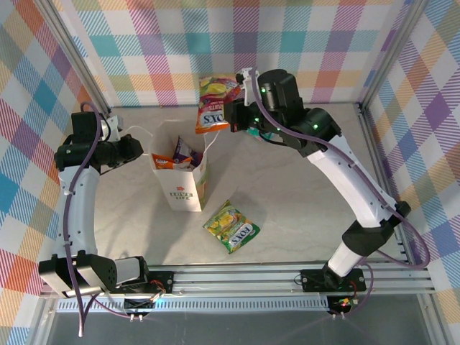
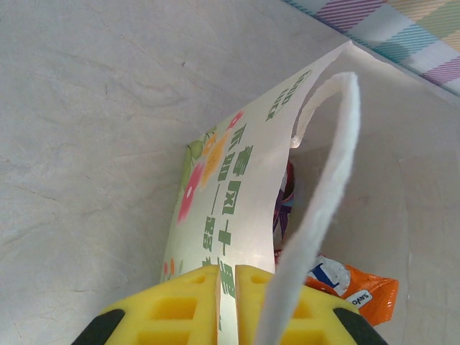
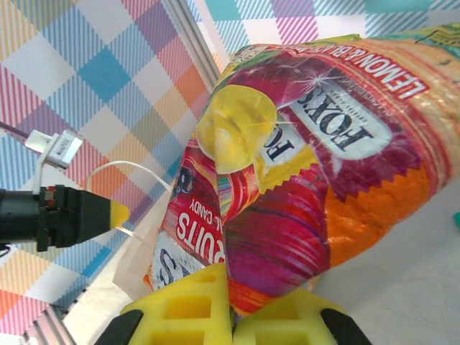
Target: Place the snacks into the paper bag
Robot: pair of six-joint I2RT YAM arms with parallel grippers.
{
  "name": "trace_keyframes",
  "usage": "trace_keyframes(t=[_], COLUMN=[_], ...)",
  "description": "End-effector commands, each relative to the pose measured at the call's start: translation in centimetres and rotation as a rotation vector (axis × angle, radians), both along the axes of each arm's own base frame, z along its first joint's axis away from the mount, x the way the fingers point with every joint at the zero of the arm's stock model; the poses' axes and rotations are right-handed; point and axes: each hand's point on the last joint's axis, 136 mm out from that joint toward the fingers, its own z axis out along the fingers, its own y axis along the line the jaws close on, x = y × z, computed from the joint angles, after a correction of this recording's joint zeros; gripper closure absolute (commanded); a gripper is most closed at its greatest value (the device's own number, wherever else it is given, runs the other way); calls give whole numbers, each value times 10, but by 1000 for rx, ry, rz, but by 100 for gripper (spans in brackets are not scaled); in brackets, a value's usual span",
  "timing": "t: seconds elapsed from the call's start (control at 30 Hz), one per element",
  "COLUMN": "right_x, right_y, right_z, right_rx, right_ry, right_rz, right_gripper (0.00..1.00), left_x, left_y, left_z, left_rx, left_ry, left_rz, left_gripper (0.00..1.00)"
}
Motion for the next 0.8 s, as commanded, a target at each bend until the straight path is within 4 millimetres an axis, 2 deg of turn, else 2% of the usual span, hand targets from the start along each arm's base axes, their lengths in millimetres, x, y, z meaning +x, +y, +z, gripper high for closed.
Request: trace_keyframes(t=[0.0, 0.27, 0.77], right_x=[-8, -9, -2], right_y=[17, 38, 81], right_z=[42, 35, 2], right_rx=[138, 148, 146], right_ry=[-62, -36, 57], right_rz=[58, 94, 151], right_gripper=[100, 100, 100], left_x=[-4, -4, -9], left_y=[7, 7, 8], left_z=[6, 6, 5], left_rx=[14, 15, 32], left_ry=[-19, -17, -8], left_rz=[17, 19, 17], left_gripper=[86, 86, 86])
